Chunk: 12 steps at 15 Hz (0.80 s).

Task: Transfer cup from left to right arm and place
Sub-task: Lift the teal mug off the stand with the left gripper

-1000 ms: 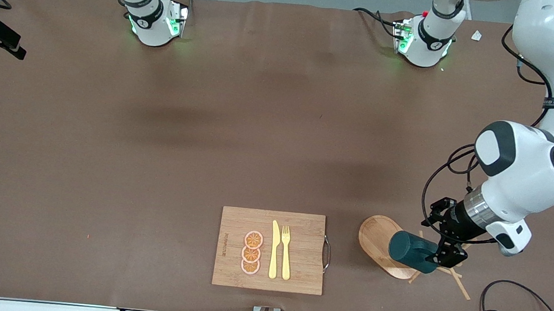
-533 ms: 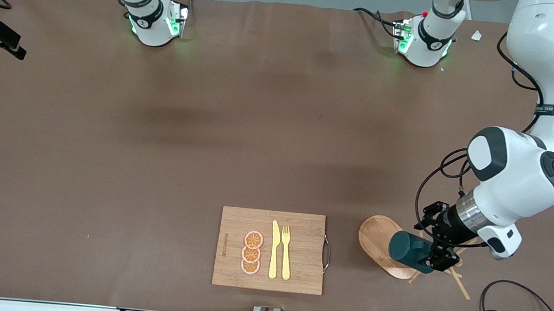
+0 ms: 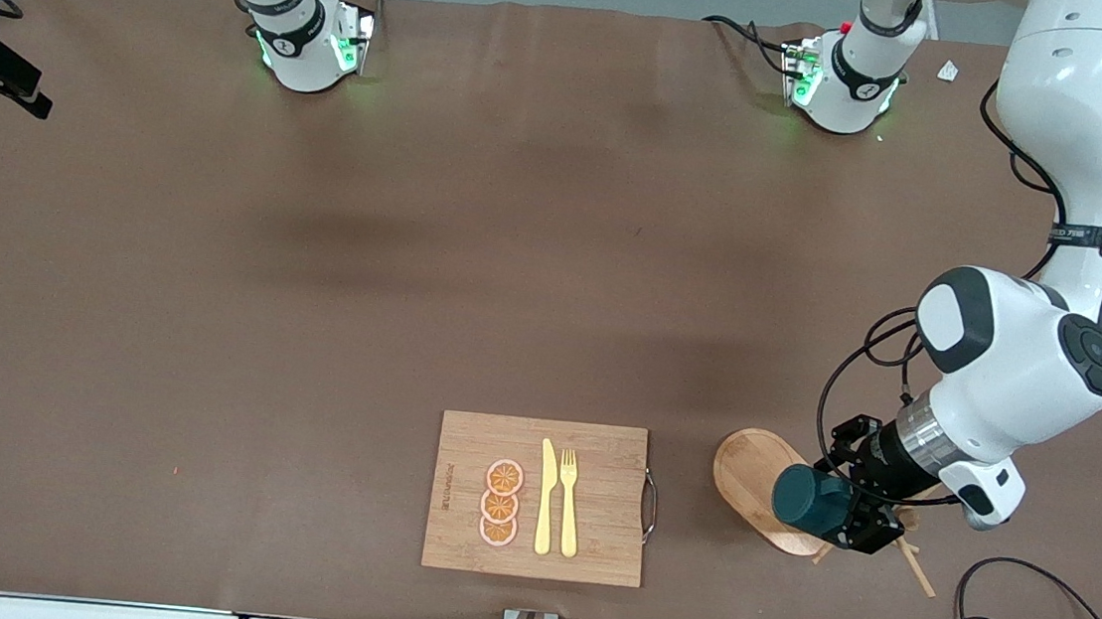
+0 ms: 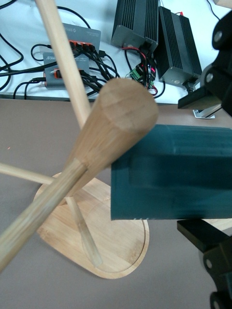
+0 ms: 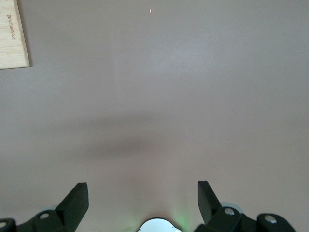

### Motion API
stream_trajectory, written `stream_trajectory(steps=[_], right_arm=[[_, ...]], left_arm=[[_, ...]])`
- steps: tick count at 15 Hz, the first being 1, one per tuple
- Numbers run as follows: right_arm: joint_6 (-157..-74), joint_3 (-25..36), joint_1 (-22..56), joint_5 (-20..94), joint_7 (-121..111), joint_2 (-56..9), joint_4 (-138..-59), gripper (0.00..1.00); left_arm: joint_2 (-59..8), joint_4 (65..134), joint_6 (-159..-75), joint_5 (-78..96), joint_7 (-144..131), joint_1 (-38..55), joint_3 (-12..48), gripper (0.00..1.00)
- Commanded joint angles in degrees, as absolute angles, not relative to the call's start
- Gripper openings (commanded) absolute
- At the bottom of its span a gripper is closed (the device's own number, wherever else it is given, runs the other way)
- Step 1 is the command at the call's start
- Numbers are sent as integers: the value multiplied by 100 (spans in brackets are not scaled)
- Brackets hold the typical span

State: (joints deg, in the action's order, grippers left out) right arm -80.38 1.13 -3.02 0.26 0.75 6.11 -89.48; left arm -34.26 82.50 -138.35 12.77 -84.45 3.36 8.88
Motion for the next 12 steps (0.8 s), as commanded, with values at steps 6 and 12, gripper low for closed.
stream_trajectory(steps=[6,12], right_arm=[[-8059,70,-334,-35,53,633,-8947,100],[-8068,70,-334,-35,53,633,-8956,100]], left_arm=[[-3647,8077,-13966,1380,-8393,352,1002,75],[-3516,8077,-13957,1397,-8464,273,1317,48]])
